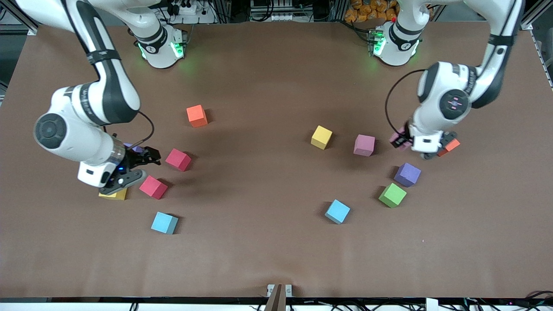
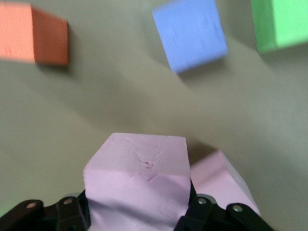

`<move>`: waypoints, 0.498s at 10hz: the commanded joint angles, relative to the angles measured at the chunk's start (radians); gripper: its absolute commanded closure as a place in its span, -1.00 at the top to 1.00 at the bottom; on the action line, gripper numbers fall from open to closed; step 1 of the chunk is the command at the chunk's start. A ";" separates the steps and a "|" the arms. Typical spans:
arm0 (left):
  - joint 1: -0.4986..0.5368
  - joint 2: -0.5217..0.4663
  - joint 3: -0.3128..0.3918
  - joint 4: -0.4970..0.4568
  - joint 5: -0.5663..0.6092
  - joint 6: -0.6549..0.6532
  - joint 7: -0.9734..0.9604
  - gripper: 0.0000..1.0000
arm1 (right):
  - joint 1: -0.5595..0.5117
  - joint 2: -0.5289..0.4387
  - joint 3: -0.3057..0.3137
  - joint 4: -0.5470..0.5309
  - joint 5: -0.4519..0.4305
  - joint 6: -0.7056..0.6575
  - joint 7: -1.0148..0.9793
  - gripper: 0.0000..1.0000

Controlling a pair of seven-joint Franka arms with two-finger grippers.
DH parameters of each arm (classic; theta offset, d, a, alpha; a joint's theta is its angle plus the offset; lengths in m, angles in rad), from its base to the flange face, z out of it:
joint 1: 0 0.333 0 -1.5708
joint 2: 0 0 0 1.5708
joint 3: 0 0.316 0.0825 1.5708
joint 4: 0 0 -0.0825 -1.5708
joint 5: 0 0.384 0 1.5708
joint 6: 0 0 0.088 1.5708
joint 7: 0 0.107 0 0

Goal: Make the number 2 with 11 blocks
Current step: 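Lift the pink cube with the left gripper while the right gripper reaches the red cube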

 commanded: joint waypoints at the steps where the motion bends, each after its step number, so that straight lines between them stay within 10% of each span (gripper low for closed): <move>1: -0.001 0.000 -0.139 0.008 0.015 -0.024 -0.246 -1.00 | -0.019 0.023 -0.005 -0.027 0.017 0.066 -0.108 1.00; 5: -0.018 0.064 -0.388 0.067 -0.028 -0.024 -0.655 -1.00 | -0.036 0.063 -0.005 -0.100 0.017 0.201 -0.261 1.00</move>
